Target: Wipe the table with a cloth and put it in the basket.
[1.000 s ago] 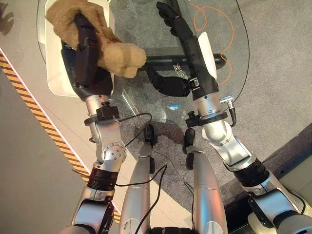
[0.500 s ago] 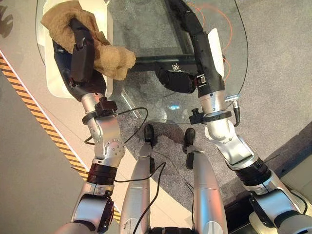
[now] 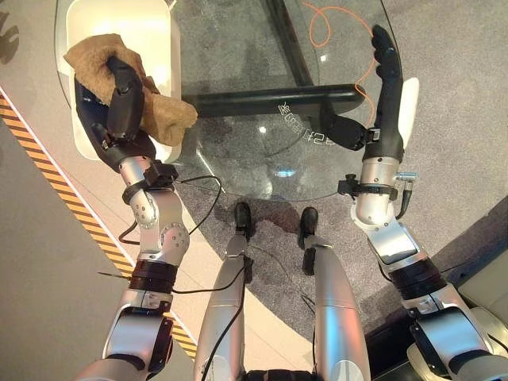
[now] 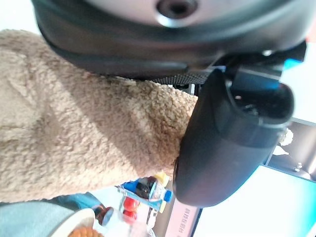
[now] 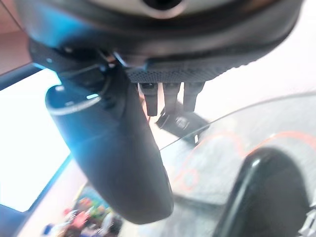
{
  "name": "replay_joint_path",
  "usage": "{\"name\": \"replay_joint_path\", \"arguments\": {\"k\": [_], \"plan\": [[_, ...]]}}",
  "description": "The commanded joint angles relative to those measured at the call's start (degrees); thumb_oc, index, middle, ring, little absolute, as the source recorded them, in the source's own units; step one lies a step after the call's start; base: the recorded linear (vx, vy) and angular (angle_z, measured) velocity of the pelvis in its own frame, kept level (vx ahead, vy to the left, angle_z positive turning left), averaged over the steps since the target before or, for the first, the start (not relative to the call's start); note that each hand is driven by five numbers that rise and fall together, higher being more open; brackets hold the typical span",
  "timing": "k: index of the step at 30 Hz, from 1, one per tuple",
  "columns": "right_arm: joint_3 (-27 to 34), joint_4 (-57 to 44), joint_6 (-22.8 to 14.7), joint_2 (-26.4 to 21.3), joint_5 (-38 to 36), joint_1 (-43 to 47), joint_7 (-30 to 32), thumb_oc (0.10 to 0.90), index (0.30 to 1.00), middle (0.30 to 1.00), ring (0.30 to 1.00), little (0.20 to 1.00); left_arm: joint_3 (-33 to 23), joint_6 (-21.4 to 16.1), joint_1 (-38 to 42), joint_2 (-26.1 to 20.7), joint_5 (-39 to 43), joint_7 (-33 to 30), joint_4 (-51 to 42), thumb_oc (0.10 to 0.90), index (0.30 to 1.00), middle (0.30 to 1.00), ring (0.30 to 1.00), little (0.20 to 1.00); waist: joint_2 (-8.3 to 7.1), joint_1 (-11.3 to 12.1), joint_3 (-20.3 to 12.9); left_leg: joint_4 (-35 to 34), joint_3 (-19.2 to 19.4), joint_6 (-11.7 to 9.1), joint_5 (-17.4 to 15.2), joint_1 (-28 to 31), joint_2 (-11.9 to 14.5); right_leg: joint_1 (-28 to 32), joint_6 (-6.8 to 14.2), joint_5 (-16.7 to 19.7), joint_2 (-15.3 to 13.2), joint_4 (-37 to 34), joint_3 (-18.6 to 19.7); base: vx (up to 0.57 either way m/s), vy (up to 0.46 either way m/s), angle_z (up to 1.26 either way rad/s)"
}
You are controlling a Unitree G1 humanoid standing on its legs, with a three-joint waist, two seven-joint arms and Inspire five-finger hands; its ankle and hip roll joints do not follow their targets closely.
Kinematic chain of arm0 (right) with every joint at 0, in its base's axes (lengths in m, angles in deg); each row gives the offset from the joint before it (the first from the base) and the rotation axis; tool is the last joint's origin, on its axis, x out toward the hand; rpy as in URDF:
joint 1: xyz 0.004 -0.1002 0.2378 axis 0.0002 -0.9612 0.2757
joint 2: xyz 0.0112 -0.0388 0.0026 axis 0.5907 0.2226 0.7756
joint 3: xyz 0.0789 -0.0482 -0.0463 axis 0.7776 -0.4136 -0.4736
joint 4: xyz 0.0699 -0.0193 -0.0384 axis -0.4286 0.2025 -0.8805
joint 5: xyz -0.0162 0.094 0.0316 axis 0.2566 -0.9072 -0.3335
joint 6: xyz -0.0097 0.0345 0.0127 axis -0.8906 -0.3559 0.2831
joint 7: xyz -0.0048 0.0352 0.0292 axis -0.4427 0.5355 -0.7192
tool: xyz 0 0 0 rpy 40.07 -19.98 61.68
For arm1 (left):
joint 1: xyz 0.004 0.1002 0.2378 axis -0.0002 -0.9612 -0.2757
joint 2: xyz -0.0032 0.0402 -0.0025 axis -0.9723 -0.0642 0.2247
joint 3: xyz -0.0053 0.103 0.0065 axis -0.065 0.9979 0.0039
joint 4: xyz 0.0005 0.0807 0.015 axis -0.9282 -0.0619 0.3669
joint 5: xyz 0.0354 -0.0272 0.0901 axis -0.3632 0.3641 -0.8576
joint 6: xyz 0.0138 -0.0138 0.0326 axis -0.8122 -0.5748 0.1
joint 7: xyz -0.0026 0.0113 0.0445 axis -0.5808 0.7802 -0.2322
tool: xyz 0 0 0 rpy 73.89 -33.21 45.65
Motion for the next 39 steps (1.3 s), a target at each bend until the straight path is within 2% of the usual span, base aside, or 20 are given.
{"name": "replay_joint_path", "arguments": {"k": [1,3,9,15,21,24,28,34,39], "plan": [[4.4,-2.5,-6.5,-3.0,-1.7,2.2,6.8,0.8,0.9,0.9,0.9,0.9,-5.8,-10.7,8.8,-6.9,-6.9,-0.9,-1.4,0.1,0.3,0.3,0.3,0.2,0.52,-0.6,-1.6,3.3,3.1,1.0,-6.2,1.7,-2.9,3.6,0.7,-1.2,3.4,-5.5,-2.0,0.0,0.0,0.0],[4.8,0.4,-6.5,-3.7,-2.5,2.3,8.3,0.8,0.9,0.9,0.9,0.9,-5.7,-11.1,9.5,-8.4,-7.5,-2.1,1.0,0.1,0.3,0.3,0.3,0.2,0.6,-0.7,-1.6,3.4,3.2,1.0,-6.3,1.7,-2.8,3.6,0.7,-1.3,3.4,-5.5,-2.0,0.0,0.016,-0.01],[4.9,10.0,-9.3,-6.4,-7.7,2.0,10.2,0.8,0.9,0.9,0.9,0.9,-4.8,-10.3,12.1,-14.0,-9.0,-6.5,6.5,0.1,0.3,0.3,0.3,0.2,0.81,-1.0,-1.6,3.7,3.4,0.9,-6.5,1.2,-2.4,3.1,0.6,-1.5,3.4,-5.4,-1.7,-0.01,0.015,-0.01],[2.9,19.3,-12.4,-8.9,-13.9,2.2,11.0,0.8,0.9,0.9,0.9,0.9,0.2,-5.6,19.9,-22.6,-14.4,-15.4,16.0,0.1,0.3,0.3,0.3,0.2,0.42,-2.0,-1.6,4.4,3.7,0.8,-6.8,0.0,-1.7,2.1,0.5,-1.7,3.9,-5.3,-1.2,-0.01,0.027,-0.06],[0.3,26.5,-13.9,-9.2,-17.1,2.3,11.3,0.8,0.9,0.9,0.9,0.9,6.2,-0.4,26.8,-26.8,-18.9,-21.7,23.2,0.1,0.3,0.3,0.3,0.2,-0.19,-2.6,-1.6,4.6,4.0,0.7,-6.9,-0.9,-1.2,1.5,0.5,-1.5,4.1,-5.5,-1.2,0.0,0.001,-0.01],[-0.7,29.5,-14.7,-9.1,-18.1,2.4,11.2,0.8,0.9,0.9,0.9,0.9,8.6,1.1,29.5,-28.1,-19.1,-22.8,26.1,0.1,0.3,0.3,0.3,0.2,-0.41,-2.8,-1.6,4.9,4.1,0.7,-7.0,-1.3,-1.1,1.2,0.4,-1.4,4.3,-5.5,-1.2,0.0,0.0,0.0],[-1.0,34.7,-15.7,-8.7,-19.9,2.8,9.7,0.8,0.9,0.9,0.9,0.9,12.6,5.3,33.3,-29.5,-21.4,-24.8,29.9,0.1,0.3,0.3,0.3,0.2,-0.84,-3.0,-1.6,5.2,4.1,0.8,-7.3,-1.9,-0.9,0.8,0.4,-1.3,4.6,-5.6,-1.1,0.0,0.0,0.0],[-1.0,39.8,-16.0,-7.5,-20.8,3.3,8.6,0.8,0.9,0.9,0.9,0.9,15.5,10.3,36.4,-30.2,-23.1,-24.7,33.9,0.1,0.3,0.3,0.3,0.2,-1.29,-3.2,-1.6,5.7,4.1,0.8,-7.4,-2.4,-0.7,0.4,0.5,-0.9,4.8,-5.5,-1.0,0.0,0.0,0.0],[-0.8,43.7,-16.4,-6.3,-21.5,3.3,7.5,0.8,0.9,0.9,0.9,0.9,16.7,12.5,38.1,-30.4,-22.9,-24.1,37.3,0.1,0.3,0.3,0.3,0.2,-1.53,-3.4,-1.6,5.8,4.2,0.8,-7.5,-2.5,-0.6,0.3,0.6,-0.7,4.8,-5.6,-1.0,0.0,0.0,0.0]]}}
